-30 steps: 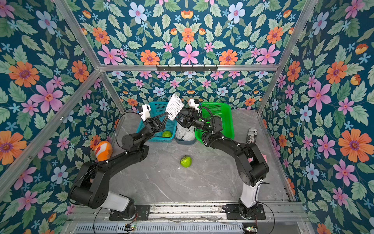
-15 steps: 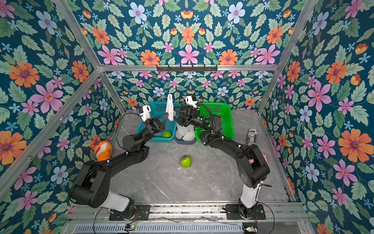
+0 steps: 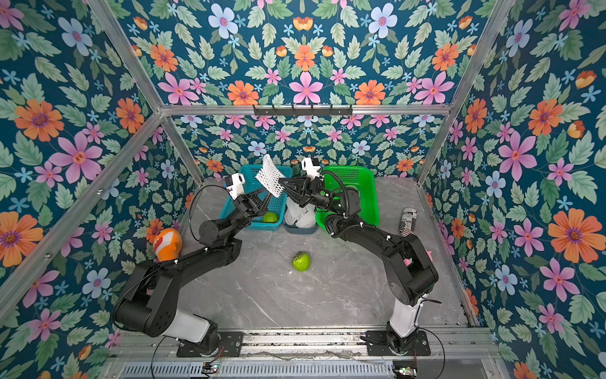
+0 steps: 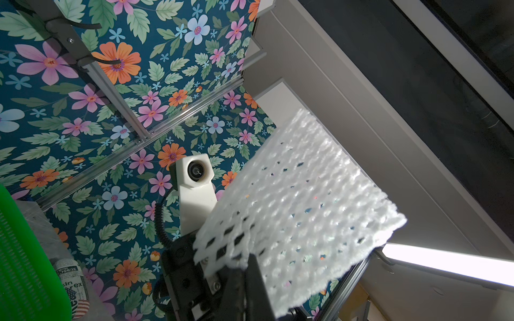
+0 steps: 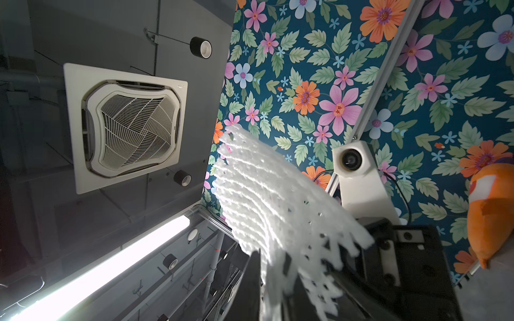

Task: Sleeve custard apples in foam nets
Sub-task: Open the foam net.

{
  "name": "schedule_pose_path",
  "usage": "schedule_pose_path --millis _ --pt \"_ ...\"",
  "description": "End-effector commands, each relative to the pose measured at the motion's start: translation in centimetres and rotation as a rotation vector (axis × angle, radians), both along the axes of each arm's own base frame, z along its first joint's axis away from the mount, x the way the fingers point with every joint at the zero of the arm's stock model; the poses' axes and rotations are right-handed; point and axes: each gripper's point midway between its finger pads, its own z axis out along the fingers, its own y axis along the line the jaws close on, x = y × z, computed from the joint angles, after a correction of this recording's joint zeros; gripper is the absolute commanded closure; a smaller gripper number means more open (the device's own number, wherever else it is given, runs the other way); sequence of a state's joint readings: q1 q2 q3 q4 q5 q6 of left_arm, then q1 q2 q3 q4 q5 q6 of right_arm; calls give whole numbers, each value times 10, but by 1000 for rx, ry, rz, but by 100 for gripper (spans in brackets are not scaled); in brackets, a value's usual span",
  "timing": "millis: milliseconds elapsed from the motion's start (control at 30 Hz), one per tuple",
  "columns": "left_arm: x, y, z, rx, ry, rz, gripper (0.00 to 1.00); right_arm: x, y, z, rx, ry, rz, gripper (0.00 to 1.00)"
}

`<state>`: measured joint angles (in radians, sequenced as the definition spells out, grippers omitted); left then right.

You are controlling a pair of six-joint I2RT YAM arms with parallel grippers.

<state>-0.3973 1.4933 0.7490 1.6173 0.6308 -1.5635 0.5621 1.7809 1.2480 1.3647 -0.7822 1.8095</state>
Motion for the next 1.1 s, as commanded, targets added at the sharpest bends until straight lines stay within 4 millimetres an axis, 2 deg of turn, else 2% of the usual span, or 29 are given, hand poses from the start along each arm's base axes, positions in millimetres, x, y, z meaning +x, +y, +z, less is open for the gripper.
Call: schedule_pose_path --millis 0,33,200,333,633,1067 --pt "-20 4 13 -14 -115 -12 100 -2 -5 0 20 -17 6 94" --pt "-20 3 12 -10 -115 -15 100 -1 -6 -2 14 -22 4 100" --pt "-25 0 -2 27 -103 -32 100 7 -18 -27 -33 13 -25 100" --pt "-25 -3 -20 60 -72 -42 100 6 -26 -41 -71 15 -26 100" --pt "-27 -8 -46 110 -24 -69 100 1 -27 -75 -150 34 12 100" --pt "-29 -9 -55 133 -22 -72 100 9 -42 -85 -170 35 -23 100"
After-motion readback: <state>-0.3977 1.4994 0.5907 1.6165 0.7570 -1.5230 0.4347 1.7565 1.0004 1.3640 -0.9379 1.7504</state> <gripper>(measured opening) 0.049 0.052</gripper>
